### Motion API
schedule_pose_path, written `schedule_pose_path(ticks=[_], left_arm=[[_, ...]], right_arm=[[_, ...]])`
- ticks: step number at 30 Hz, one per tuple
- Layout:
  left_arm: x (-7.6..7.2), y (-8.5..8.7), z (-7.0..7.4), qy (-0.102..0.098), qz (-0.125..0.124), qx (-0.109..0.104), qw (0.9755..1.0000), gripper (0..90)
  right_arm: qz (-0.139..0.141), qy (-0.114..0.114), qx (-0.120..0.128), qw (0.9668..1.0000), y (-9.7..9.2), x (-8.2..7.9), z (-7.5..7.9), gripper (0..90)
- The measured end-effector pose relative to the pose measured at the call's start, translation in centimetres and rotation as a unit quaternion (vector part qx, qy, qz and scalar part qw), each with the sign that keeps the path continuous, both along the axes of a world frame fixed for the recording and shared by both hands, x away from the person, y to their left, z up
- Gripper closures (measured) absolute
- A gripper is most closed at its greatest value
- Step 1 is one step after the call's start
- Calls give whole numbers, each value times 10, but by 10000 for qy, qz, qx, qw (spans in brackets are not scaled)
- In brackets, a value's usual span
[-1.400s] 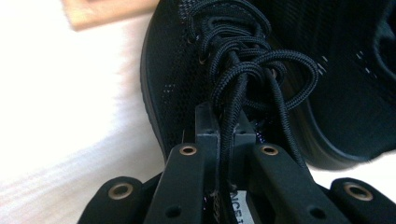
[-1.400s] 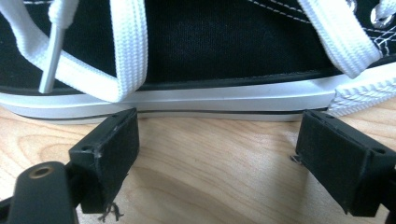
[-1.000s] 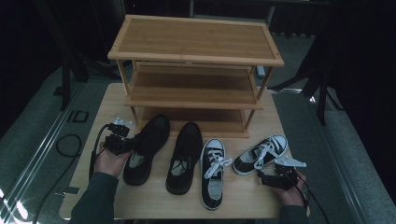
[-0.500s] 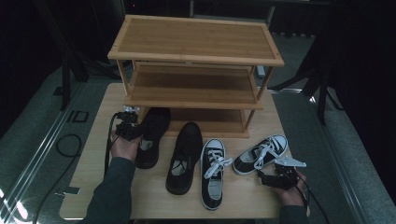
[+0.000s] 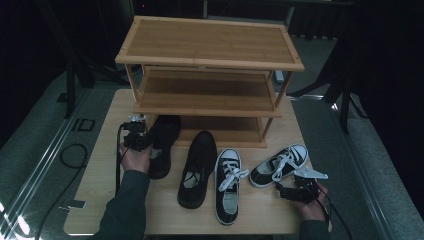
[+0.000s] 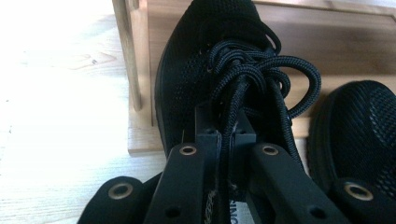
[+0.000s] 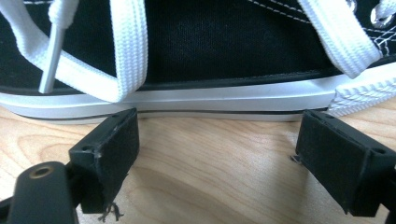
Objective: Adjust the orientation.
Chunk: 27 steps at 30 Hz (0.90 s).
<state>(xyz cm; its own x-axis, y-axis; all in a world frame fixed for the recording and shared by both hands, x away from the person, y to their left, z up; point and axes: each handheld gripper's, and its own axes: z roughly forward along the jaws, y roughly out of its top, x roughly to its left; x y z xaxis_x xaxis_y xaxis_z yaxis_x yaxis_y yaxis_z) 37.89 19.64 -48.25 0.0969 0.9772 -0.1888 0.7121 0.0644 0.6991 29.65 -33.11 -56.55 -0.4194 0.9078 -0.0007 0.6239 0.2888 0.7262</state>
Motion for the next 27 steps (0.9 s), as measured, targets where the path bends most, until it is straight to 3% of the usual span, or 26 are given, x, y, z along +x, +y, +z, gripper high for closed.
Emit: schedule_pose_path(ticks=[5,7,13,14,18,21,24,27], left_arm=[[2,-3,-1,-53,-3,-31,10000,855],[2,-3,-1,-90,-79,-31,9999,810],[-8,4,7,-247,-539,-43,9982,683],[-13,5,9,-270,-580,34,9979,674],[-38,14,20,-532,-828,-19,9951,656],[-55,20,25,-588,-1001,92,9932,657],[-71,26,24,-585,-1165,59,9915,688],[-86,32,20,-639,-1143,77,9914,752]], right_arm=[[1,0,0,10000,0,0,0,134],[1,0,0,10000,0,0,0,134],[1,0,0,10000,0,0,0,134],[0,0,1,10000,0,0,0,134],[0,1,0,10000,0,0,0,134],[-1,0,1,10000,0,0,0,134],[1,0,0,10000,0,0,0,134],[1,0,0,10000,0,0,0,134]])
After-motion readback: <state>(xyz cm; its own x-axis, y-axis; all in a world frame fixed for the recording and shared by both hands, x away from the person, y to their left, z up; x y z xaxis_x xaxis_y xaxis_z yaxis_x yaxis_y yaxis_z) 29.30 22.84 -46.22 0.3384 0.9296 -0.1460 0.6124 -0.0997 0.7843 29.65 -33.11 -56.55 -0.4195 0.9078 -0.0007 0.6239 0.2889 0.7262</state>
